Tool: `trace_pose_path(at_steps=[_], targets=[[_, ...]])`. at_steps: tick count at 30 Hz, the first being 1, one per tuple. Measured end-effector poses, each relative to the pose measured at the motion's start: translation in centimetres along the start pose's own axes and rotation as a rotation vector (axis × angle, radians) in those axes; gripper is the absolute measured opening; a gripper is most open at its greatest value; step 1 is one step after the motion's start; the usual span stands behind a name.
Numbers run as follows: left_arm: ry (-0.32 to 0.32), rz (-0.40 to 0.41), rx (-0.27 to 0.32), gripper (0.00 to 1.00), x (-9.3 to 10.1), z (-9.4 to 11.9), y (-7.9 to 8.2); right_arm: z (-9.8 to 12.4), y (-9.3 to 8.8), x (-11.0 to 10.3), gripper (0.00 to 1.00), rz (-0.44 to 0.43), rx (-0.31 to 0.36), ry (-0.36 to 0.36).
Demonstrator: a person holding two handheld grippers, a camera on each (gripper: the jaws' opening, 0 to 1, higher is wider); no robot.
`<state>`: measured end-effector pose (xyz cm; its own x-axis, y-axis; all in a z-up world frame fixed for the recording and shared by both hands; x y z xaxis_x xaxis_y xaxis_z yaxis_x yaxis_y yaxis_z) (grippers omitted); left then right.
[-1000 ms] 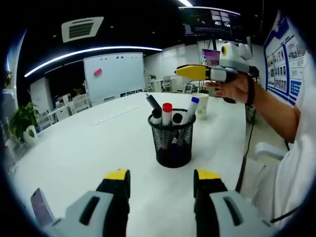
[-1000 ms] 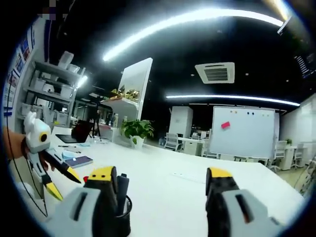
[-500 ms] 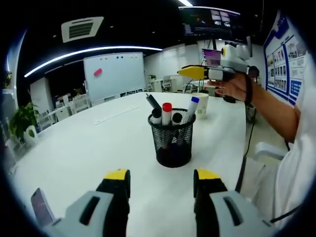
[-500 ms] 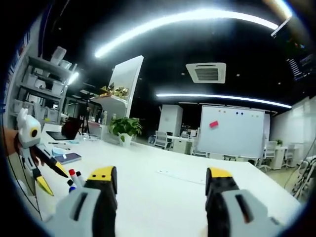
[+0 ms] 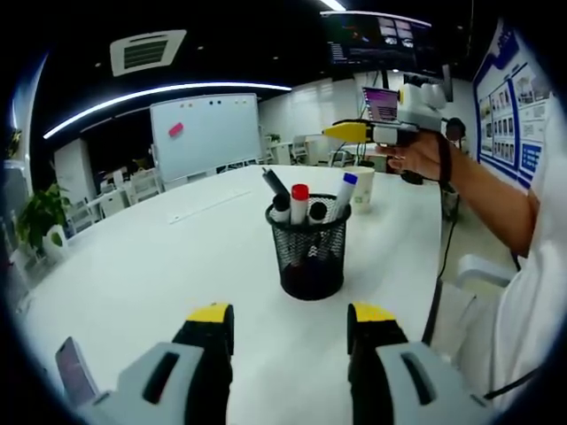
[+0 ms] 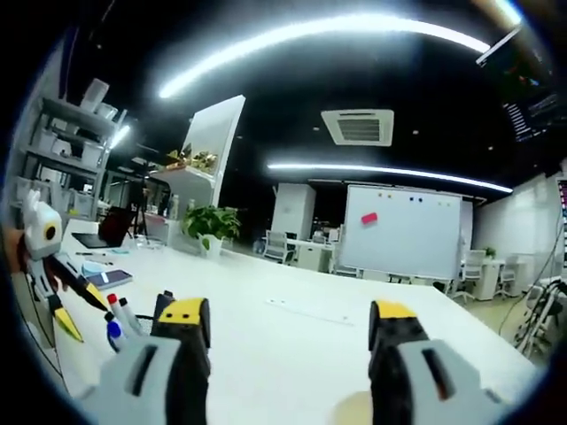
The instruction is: Place the scattered laser pointers and whiteboard markers into the pen holder and stack the scattered paper cups together
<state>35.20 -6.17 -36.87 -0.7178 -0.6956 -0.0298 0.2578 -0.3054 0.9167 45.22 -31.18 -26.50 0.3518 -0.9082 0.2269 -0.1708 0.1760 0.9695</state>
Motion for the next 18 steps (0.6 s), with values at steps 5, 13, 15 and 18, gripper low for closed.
trace_pose_path(at_steps=[5, 13, 15, 18], targets=[[0.0, 0.001, 0.0, 0.52, 0.1, 0.0, 0.0, 0.2, -0.4, 0.6, 0.72, -0.01, -0.009, -0.014], [0.0, 0.001, -0.002, 0.52, -0.1, 0.0, -0.1, 0.5, -1.0, 1.5, 0.72, -0.017, -0.026, -0.041], [0.0, 0.001, -0.003, 0.52, -0.1, 0.0, -0.1, 0.6, -1.1, 1.7, 0.72, -0.013, -0.03, -0.048], [0.0, 0.001, -0.002, 0.52, 0.0, -0.1, 0.0, 0.7, -1.3, 2.1, 0.72, -0.003, -0.039, -0.061]])
Point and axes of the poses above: the point that each gripper's makers call its tool centre point, and the gripper's own axes: z roughly backward along the fingers, x roughly to its right, y roughly out of its top, the point moved 3 cm from there along z, roughly backward along the fingers, and after that the axes turned 4 degrees about z, right-handed, at the moved point
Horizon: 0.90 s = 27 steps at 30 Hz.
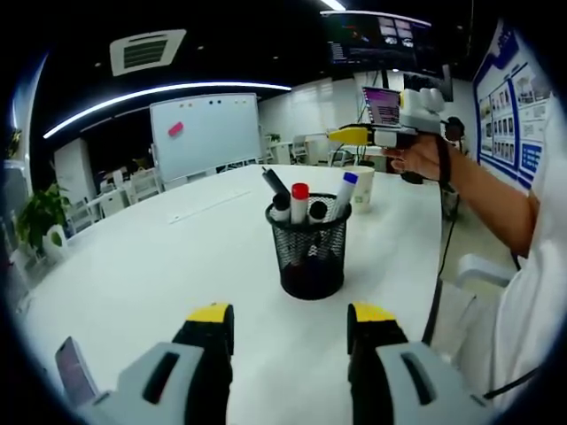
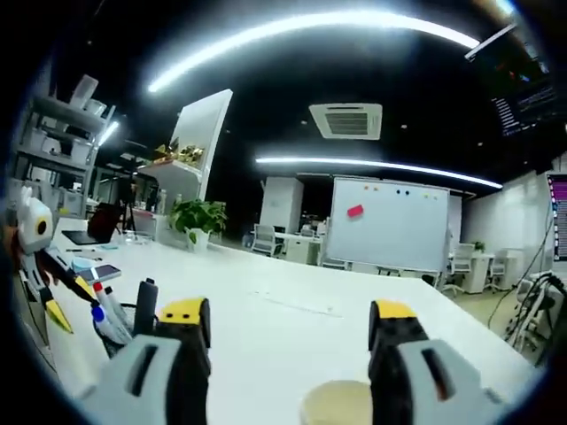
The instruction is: Place the scattered laser pointers and whiteboard markers into the pen holder and stack the scattered paper cups together
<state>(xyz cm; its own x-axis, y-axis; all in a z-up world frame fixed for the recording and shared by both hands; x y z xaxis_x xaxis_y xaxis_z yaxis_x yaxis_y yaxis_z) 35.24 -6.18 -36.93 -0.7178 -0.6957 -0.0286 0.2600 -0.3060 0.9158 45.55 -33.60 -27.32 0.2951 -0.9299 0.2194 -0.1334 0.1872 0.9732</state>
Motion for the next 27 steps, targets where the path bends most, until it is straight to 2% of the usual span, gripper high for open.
trace_pose_path(at_steps=[10, 23, 27], targets=[[-0.003, 0.0, 0.002, 0.52, 0.1, 0.0, 0.1, 0.5, -0.9, 1.7, 0.72, 0.003, -0.034, -0.045], [0.001, 0.003, 0.005, 0.52, -0.2, 0.1, 0.0, 0.7, -2.2, 2.6, 0.72, 0.014, -0.089, -0.078], [0.016, 0.002, 0.008, 0.52, -1.2, 0.5, 0.1, 0.8, -2.3, 2.6, 0.72, 0.009, -0.098, -0.082]])
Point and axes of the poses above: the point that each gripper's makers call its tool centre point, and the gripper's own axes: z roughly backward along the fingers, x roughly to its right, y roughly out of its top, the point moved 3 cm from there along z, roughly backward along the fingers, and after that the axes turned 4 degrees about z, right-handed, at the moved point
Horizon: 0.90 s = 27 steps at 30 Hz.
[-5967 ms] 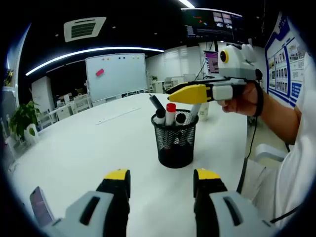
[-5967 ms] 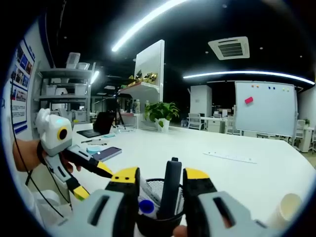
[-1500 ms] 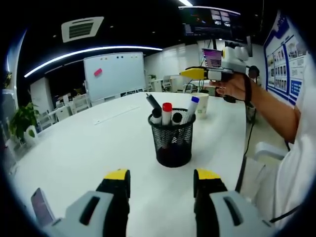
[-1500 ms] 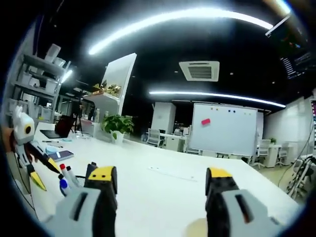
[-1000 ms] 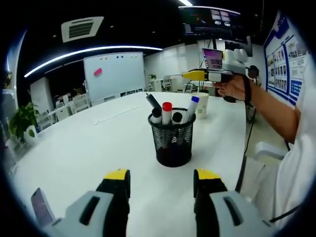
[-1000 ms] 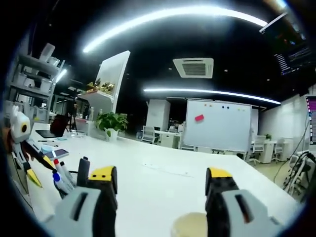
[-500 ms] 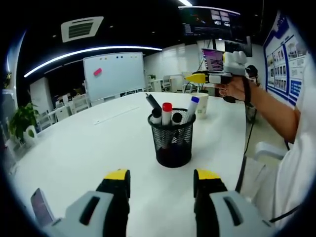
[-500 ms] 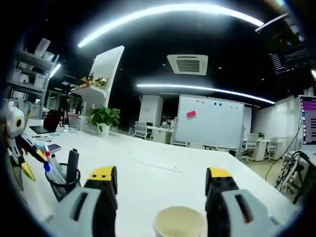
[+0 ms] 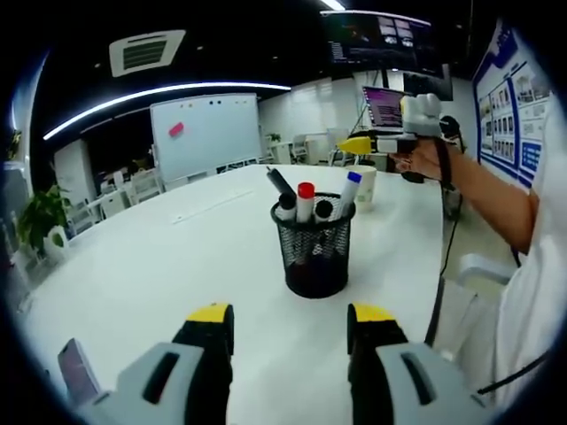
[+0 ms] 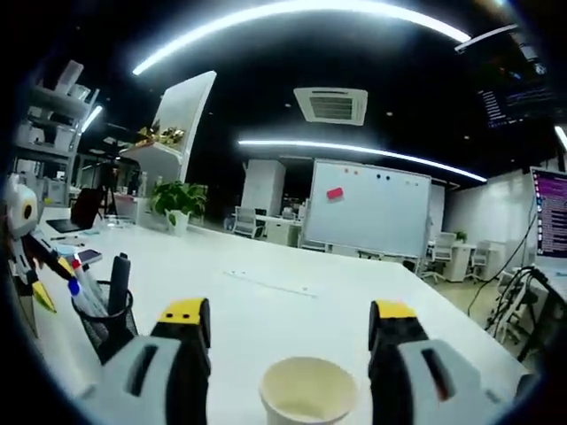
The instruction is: Place the scattered laser pointers and whiteboard markers into the pen holder and stack the scattered paper cups together
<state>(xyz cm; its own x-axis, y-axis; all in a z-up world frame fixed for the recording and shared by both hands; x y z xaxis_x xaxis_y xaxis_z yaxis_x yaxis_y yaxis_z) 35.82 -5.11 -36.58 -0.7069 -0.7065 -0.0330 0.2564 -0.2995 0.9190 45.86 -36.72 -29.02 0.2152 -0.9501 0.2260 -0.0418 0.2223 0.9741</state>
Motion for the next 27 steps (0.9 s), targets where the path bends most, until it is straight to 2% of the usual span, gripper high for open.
trace_pose_path(at_steps=[8, 16, 21, 27], targets=[[-0.012, -0.018, -0.004, 0.52, 0.4, 0.1, 0.0, 0.4, -0.9, 0.7, 0.72, -0.018, -0.015, -0.025], [-0.013, -0.022, -0.005, 0.52, 0.6, 0.0, 0.0, 0.5, -2.1, 0.9, 0.72, 0.0, -0.051, -0.035], [-0.002, -0.018, 0.004, 0.52, 0.4, 0.1, 0.3, 0.4, -3.2, 0.3, 0.72, -0.04, -0.087, -0.018], [-0.002, -0.019, 0.0, 0.52, 0.4, 0.1, 0.2, 0.5, -3.2, -0.4, 0.7, -0.039, -0.09, -0.008]])
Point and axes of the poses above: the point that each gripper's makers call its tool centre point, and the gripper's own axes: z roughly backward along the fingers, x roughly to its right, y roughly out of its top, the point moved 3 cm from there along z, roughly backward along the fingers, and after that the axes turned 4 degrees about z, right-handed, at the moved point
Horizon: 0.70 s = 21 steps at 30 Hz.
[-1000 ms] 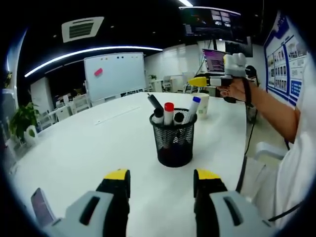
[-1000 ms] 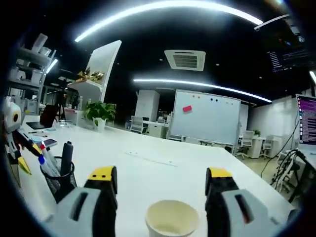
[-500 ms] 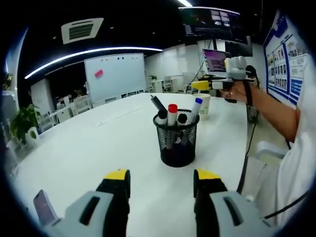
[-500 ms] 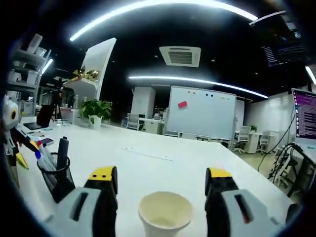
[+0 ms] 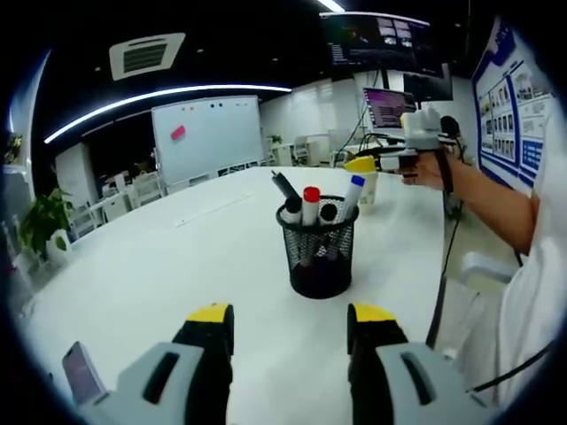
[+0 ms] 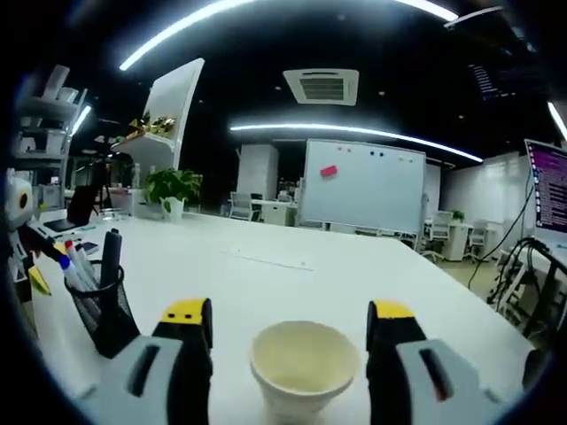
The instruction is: Place the scattered laser pointers and whiteboard markers into the pen holder and stack the scattered paper cups together
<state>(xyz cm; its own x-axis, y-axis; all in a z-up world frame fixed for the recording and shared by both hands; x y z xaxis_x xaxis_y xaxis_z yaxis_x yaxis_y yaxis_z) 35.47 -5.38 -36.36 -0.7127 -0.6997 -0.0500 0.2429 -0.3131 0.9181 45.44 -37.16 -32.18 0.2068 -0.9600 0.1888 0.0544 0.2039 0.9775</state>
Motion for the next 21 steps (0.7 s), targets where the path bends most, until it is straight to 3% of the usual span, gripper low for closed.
trace_pose_path(at_steps=[8, 14, 21], targets=[[-0.003, 0.0, -0.001, 0.52, 0.2, 0.0, -0.1, -0.4, -1.2, 0.7, 0.7, 0.054, -0.037, -0.027], [0.002, 0.002, -0.002, 0.52, 0.0, 0.1, -0.2, -0.7, -2.9, 1.4, 0.7, -0.012, -0.091, -0.022], [-0.004, -0.004, 0.0, 0.52, 0.0, 0.1, -0.1, -0.6, -3.5, 1.5, 0.7, -0.037, -0.104, -0.017]])
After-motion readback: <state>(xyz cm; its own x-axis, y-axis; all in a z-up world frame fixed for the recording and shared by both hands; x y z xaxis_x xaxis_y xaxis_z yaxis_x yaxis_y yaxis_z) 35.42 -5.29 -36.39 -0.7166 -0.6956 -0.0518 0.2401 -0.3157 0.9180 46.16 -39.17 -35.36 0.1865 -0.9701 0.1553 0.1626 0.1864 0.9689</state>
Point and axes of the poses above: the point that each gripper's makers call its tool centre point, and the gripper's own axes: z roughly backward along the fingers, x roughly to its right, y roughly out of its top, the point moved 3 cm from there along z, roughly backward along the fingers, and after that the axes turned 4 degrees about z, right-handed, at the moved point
